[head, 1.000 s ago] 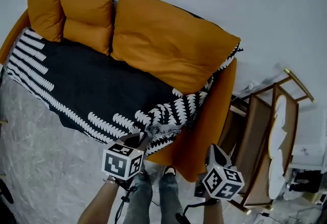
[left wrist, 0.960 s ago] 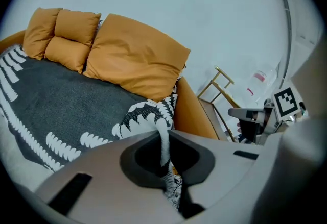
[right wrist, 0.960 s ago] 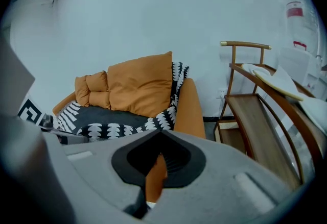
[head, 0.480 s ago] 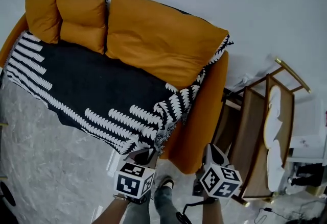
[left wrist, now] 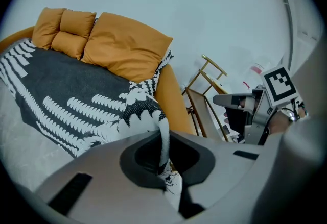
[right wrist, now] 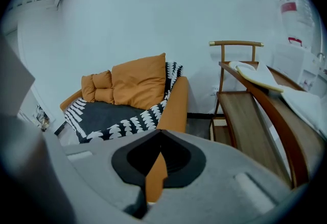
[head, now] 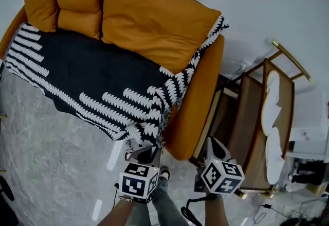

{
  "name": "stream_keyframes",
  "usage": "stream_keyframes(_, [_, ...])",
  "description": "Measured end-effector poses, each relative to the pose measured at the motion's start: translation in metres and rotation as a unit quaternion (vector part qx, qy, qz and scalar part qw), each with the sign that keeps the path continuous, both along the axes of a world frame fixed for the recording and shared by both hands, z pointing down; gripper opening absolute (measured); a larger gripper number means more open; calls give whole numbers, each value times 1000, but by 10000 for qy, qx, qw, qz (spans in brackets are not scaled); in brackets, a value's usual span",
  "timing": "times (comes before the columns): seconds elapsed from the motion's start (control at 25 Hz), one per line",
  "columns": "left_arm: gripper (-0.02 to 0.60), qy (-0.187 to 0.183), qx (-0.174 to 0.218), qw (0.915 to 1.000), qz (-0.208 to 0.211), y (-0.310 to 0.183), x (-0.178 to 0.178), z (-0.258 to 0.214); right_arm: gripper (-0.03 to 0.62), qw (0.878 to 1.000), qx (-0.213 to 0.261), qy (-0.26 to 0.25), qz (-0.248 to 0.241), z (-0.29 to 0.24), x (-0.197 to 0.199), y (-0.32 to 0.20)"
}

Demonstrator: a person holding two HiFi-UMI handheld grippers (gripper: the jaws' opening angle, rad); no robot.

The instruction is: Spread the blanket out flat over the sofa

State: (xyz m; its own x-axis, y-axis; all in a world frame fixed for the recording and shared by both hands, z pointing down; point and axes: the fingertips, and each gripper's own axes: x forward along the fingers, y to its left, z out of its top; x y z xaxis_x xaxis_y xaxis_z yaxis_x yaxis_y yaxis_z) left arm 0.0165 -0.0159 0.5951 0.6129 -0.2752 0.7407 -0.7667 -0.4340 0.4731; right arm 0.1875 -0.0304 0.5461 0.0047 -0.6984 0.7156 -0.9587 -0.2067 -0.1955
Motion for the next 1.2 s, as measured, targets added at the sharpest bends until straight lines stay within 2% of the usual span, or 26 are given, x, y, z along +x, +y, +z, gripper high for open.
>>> stream_keyframes(0.2, [12,-150,-70,9995,-255,25,2,13,5,9999,70,13,-111,1,9,11])
stream_keyframes(0.56, [12,-95,-506,9970,-584,82,15,43,5,9995,72,-27,-301,5,12,32])
stream_keyframes(0.88, [12,376,-779,9927,-840,104,27,74,5,9992,0,76,-392,17,16,49])
stream_keyframes(1.2, [12,411,-786,9925,-840,123,34,107,5,9987,-105,107,-481,32,11,59])
